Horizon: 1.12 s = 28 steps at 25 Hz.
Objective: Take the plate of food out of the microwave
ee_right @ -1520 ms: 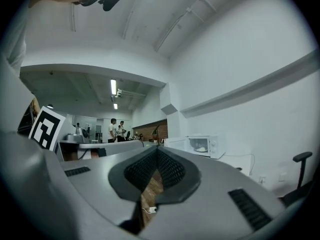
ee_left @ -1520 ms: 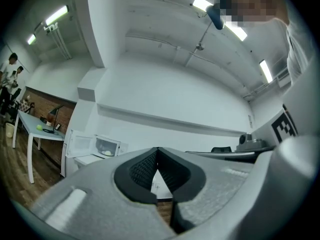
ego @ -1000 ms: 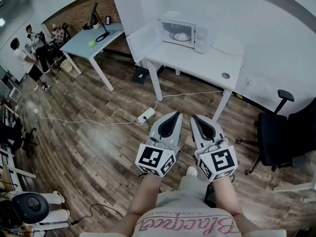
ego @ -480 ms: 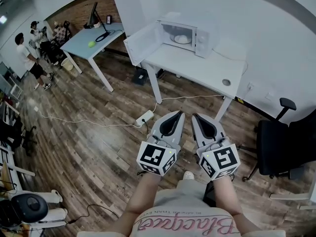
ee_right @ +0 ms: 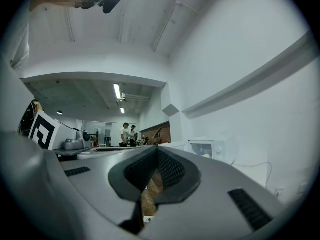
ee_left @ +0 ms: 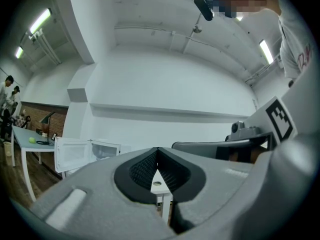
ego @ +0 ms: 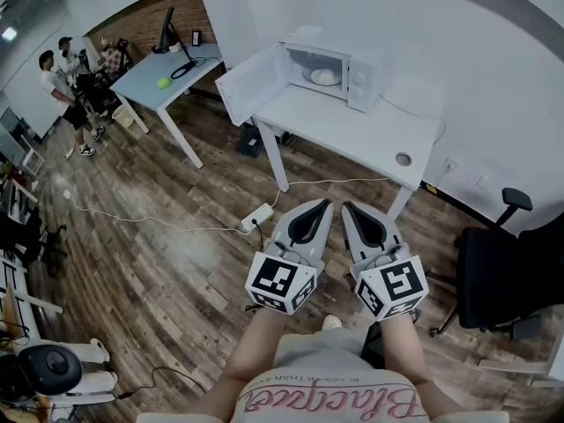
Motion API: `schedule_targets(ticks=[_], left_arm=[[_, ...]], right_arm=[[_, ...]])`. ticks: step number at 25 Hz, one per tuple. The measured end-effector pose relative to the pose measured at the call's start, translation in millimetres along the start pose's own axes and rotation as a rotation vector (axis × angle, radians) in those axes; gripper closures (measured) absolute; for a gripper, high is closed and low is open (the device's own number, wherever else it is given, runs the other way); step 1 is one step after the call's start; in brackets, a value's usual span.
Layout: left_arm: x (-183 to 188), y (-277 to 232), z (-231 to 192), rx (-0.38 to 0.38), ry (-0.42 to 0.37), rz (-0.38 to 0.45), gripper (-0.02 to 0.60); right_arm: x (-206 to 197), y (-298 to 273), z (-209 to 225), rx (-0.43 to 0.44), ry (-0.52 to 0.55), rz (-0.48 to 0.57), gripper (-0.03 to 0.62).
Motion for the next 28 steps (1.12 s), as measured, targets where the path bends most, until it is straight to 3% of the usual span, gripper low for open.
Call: schedule_targets(ticks=[11, 17, 28], left_arm=[[-4.7, -38.4, -4.5, 0.003, 0.007, 0.017, 0.575], [-11.9, -37.2, -10.7, 0.019, 0.012, 0.004, 0.575], [-6.2, -38.4, -24.6, 0.014, 0.043, 0.080, 0.575]], right_arm=[[1.7, -14.2, 41.7, -0.015, -0.023, -0.003, 0.582], [-1.9, -19.7, 43.1, -0.012, -0.029, -0.009, 0.582], [-0.9, -31.9, 43.5, -0.001, -0.019, -0.003, 0.582]])
Point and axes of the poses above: the fingertips, and each gripper's own axes: y backward along the fingers, z to its right, x out of its top, the point moved 2 cm from there along y, backward along the fingers, and after that the axes turned 5 degrees about -y, right-handed, at the moved point
